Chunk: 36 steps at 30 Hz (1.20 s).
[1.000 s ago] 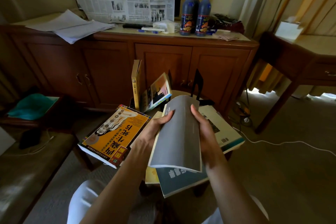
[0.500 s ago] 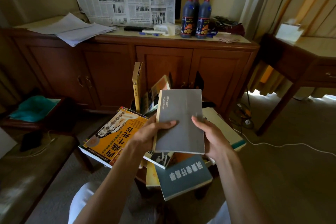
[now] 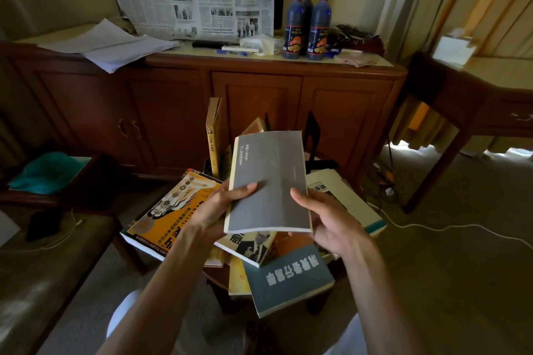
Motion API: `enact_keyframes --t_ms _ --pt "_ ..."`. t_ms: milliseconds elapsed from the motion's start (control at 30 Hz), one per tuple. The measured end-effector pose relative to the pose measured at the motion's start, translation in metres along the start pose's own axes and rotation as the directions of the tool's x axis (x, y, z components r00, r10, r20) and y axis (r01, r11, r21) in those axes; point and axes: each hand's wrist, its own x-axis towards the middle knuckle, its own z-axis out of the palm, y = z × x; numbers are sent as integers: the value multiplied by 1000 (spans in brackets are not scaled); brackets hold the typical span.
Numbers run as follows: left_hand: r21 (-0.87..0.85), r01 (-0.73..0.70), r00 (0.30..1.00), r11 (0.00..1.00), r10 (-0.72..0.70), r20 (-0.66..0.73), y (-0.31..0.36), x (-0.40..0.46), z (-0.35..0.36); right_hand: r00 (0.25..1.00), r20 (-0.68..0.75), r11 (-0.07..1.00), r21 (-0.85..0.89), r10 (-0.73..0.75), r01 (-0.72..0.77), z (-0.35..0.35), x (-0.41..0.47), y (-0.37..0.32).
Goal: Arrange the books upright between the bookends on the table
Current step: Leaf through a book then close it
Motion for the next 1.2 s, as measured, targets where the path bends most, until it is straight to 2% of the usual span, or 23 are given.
enact_keyframes --t_ms 67,167,233,300,367,500,567,700,800,833,933,967,1000,1067,1200 --pt "-68 44 999 997 -44 7 -9 -1 3 999 32 997 75 2 -4 2 2 8" --pt "-220 72 995 973 -56 77 -28 2 5 994 108 961 277 -34 3 -1 8 33" --pt "-228 91 993 969 -71 94 -32 1 6 993 113 948 319 -38 0 -5 10 42" --pt "-91 103 994 990 -98 54 -26 -1 4 995 103 979 202 -2 -19 -11 8 40" --pt "78 55 998 995 -56 16 -19 -3 -3 998 52 1000 -5 27 -26 -21 4 34" --pt "224 -53 999 973 50 21 -14 -7 -6 997 -68 956 -294 -35 14 -20 -1 26" --pt "333 -102 993 938 116 -24 -11 -9 1 985 -135 908 -417 -110 44 -9 1 28" --pt "429 -174 963 886 244 -113 -10 -14 12 938 -215 793 -602 -272 92 3 7 38" --pt "518 -235 939 823 331 -99 -12 -24 25 847 -279 609 -790 -453 66 14 5 41" --pt "532 -262 931 805 355 -80 -14 -29 32 849 -249 570 -819 -466 73 18 1 40" --pt "560 -335 918 757 397 12 -17 -39 51 956 48 684 -688 -290 242 33 -15 33" --pt "578 -349 921 738 385 64 -18 -41 56 956 131 717 -637 -263 284 37 -19 30" --pt "591 -346 930 729 351 112 -18 -41 59 946 152 751 -578 -286 319 37 -18 29" --pt "603 -307 951 737 254 175 -15 -37 62 919 53 798 -478 -390 366 40 -16 27" --pt "606 -275 961 747 190 202 -6 -14 52 857 -219 806 -504 -467 311 31 -4 30"
